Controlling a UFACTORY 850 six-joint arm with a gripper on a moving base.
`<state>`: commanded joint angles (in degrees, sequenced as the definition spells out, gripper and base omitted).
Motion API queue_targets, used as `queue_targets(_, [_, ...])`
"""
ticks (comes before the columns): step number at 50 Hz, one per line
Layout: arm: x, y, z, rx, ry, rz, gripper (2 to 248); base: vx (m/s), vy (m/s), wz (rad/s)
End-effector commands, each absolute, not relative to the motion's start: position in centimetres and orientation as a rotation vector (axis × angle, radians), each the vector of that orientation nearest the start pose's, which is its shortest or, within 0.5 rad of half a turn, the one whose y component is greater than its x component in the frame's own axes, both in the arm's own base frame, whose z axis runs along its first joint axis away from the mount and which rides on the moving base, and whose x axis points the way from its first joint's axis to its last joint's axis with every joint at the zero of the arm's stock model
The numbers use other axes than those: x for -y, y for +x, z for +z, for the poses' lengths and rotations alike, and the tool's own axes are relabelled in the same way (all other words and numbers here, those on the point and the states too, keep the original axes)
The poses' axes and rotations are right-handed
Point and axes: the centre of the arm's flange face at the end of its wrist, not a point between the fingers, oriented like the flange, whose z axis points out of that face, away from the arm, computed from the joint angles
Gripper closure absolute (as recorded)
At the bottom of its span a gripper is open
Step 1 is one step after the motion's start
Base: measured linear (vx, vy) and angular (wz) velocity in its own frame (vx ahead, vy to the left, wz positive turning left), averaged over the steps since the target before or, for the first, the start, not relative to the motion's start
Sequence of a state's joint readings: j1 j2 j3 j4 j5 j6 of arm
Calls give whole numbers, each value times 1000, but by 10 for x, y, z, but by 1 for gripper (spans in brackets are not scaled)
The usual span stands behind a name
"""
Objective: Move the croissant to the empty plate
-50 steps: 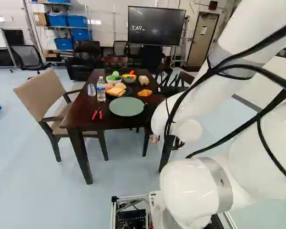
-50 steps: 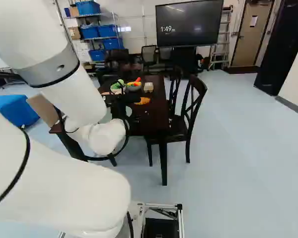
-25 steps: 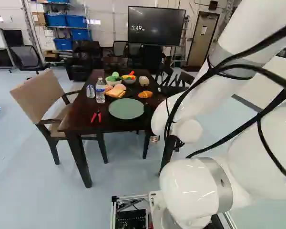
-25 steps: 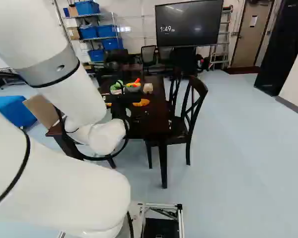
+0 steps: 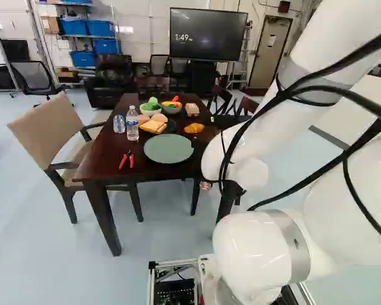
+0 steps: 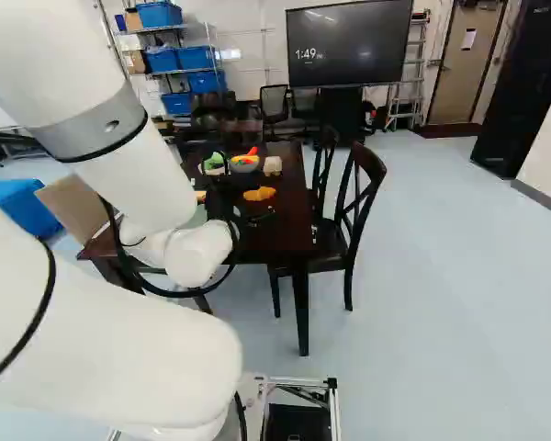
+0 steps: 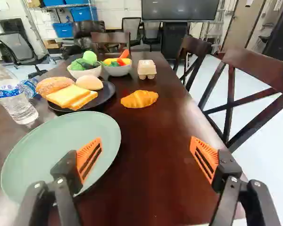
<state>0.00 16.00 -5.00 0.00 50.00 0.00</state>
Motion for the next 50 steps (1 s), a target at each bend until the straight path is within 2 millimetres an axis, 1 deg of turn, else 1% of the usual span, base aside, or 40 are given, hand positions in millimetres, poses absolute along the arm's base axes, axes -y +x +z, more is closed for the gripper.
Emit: queue_targets(50, [0,270,366,0,-2558,-1824,3,64,1,-5])
